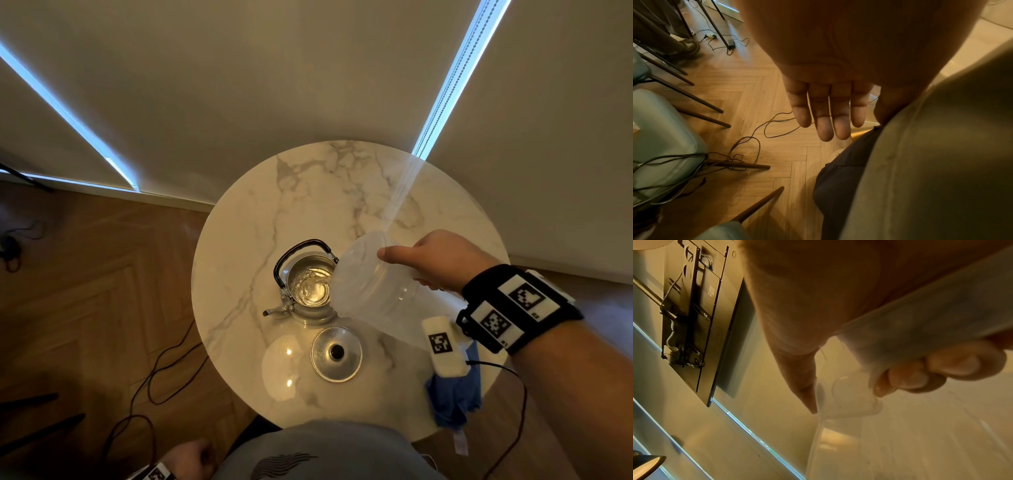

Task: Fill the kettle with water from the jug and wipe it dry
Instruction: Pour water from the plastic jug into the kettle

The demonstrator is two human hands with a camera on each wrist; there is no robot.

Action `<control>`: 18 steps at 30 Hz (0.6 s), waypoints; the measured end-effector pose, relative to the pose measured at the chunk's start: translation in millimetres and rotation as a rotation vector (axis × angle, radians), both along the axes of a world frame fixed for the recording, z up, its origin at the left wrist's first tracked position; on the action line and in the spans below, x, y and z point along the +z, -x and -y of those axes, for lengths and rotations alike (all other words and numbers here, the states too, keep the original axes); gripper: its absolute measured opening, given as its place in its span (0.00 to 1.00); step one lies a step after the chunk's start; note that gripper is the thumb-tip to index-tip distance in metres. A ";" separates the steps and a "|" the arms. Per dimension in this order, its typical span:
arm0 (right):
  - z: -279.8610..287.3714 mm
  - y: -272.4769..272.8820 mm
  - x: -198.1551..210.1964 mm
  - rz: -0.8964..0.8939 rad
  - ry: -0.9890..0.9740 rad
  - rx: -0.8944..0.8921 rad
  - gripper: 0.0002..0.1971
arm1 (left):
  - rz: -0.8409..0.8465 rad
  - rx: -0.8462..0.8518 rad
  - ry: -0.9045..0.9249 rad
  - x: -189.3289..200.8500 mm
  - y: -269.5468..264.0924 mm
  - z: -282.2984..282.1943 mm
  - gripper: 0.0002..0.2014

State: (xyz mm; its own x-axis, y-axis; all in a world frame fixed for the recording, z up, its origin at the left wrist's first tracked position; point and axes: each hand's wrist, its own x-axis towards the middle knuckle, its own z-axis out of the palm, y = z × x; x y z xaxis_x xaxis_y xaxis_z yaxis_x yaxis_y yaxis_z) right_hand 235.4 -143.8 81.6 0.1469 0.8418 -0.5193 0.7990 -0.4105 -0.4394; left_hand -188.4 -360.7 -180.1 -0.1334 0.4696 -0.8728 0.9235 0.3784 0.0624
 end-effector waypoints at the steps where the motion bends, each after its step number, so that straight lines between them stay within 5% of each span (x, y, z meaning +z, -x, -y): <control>1: -0.4 -0.2 0.3 0.002 0.000 0.000 0.34 | -0.007 0.001 0.006 -1.2 -0.1 -1.2 0.17; 18: -5.2 -1.3 4.4 0.017 0.009 0.017 0.35 | -0.019 -0.017 -0.033 -6.1 -3.3 -0.9 0.22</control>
State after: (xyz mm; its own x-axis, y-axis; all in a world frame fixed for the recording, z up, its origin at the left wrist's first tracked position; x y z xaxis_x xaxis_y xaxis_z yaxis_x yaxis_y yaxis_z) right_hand 236.7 -138.6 85.9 0.1415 0.8395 -0.5247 0.8129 -0.4010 -0.4223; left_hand -185.2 -359.8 -186.1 -0.1414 0.5008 -0.8539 0.9309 0.3609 0.0574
